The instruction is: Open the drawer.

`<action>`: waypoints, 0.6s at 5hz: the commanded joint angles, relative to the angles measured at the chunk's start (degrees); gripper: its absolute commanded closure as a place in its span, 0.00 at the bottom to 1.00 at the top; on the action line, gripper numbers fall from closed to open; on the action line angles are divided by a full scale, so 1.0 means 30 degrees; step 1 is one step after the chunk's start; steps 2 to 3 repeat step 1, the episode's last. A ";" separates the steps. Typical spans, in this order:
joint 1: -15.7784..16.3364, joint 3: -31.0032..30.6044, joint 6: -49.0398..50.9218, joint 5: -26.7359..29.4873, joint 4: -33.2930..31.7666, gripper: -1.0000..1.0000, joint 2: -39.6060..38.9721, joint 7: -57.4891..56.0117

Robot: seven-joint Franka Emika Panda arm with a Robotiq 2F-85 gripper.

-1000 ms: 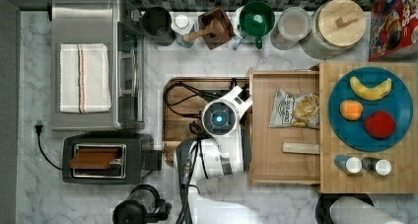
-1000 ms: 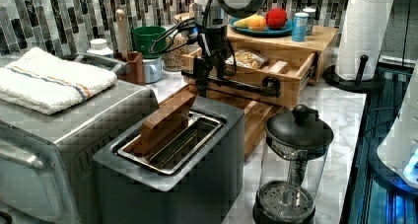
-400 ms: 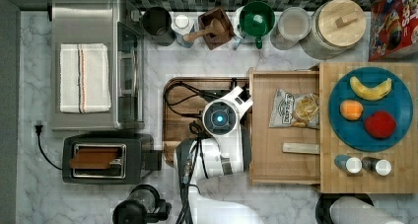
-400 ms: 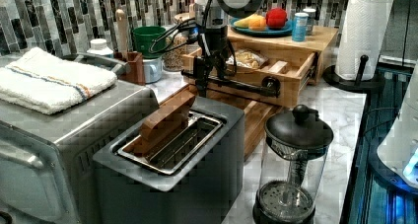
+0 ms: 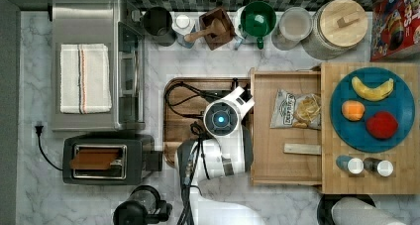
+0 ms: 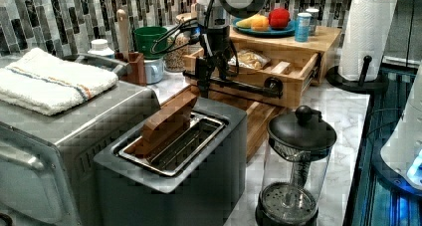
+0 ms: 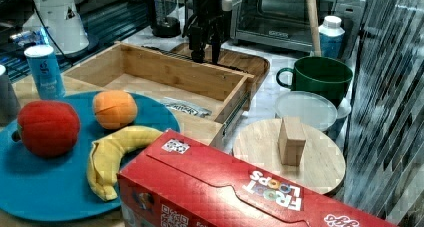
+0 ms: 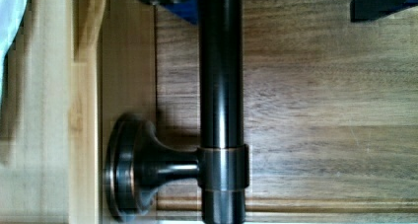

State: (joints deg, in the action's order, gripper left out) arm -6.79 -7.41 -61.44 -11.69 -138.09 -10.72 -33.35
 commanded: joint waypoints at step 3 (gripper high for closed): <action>0.0792 -0.0672 0.0066 0.0252 0.0680 0.00 0.0292 0.0897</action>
